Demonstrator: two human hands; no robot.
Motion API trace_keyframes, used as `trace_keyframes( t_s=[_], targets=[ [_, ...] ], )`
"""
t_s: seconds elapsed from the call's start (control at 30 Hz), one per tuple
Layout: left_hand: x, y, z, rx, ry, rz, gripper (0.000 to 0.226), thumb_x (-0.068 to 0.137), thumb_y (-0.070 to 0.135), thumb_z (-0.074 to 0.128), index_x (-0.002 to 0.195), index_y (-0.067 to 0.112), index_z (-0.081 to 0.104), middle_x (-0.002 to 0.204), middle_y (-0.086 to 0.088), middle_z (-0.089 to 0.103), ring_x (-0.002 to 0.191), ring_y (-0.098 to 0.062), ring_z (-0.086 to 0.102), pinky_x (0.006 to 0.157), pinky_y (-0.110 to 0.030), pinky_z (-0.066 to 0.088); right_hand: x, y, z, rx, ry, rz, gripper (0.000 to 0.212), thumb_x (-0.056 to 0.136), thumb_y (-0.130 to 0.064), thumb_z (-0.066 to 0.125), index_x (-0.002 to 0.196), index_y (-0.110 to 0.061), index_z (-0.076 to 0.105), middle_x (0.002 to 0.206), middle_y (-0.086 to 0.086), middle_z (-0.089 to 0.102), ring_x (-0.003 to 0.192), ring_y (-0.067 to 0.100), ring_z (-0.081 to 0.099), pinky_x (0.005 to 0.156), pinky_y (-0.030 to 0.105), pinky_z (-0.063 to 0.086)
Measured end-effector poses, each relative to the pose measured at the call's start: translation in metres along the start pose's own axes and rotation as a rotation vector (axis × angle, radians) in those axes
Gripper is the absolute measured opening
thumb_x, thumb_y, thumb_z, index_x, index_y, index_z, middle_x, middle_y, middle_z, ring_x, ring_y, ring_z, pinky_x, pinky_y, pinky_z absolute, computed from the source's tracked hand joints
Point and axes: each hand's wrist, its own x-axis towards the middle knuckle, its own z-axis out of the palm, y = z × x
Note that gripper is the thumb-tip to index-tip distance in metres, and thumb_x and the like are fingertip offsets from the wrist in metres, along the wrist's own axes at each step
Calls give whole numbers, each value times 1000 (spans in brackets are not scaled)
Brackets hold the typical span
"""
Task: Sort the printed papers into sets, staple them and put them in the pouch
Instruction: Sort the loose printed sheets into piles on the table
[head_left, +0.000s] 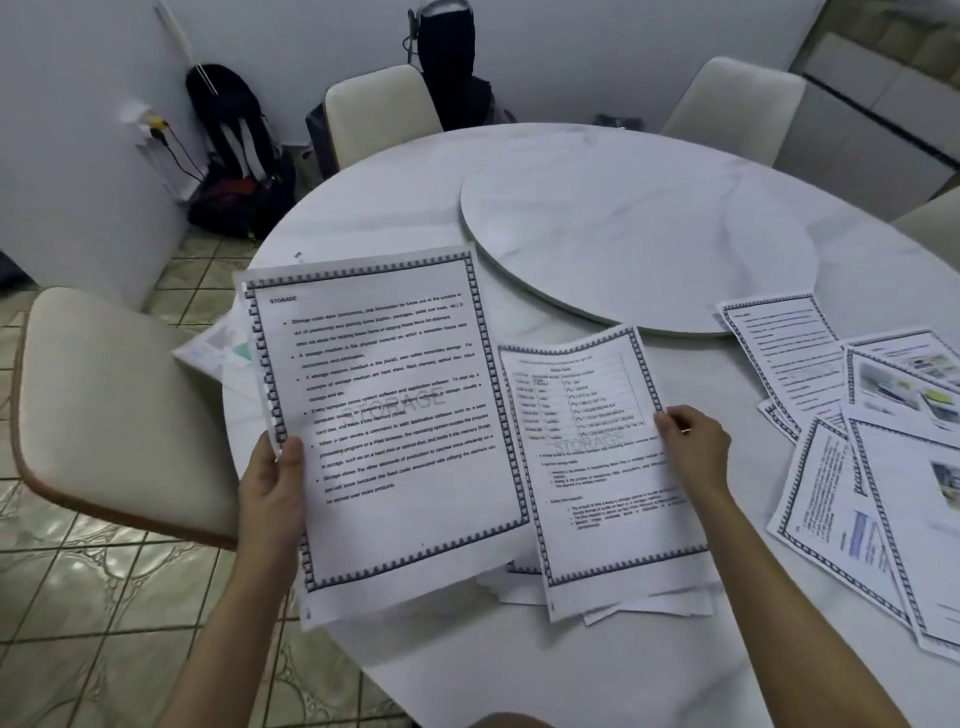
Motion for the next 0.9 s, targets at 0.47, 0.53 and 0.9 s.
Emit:
trace_keyframes(
  t_s=[0.47,0.53,0.9],
  targets=[
    [-8,2,22,-7,-67,-39,21,98,24,39,99,34,57,102,9,63,94,-12,61,80,-31,54,-42,-49,22,299,-313,-56,25,98,-26,41,112,-14,59,97,3,62,79,16,58,56,11,44],
    [-12,2,29,-3,-96,-50,21,98,23,38,106,31,56,105,9,63,96,-12,60,81,-30,54,-52,-61,27,399,-423,-73,28,99,-28,37,106,-16,62,88,1,64,72,13,60,58,19,44],
    [-24,-3,48,52,-273,-183,17,97,16,41,100,20,58,78,6,67,62,-8,63,52,-19,52,-48,-62,15,332,-287,-53,15,88,-16,60,78,-26,65,83,-6,69,70,4,62,67,16,47]
  ],
)
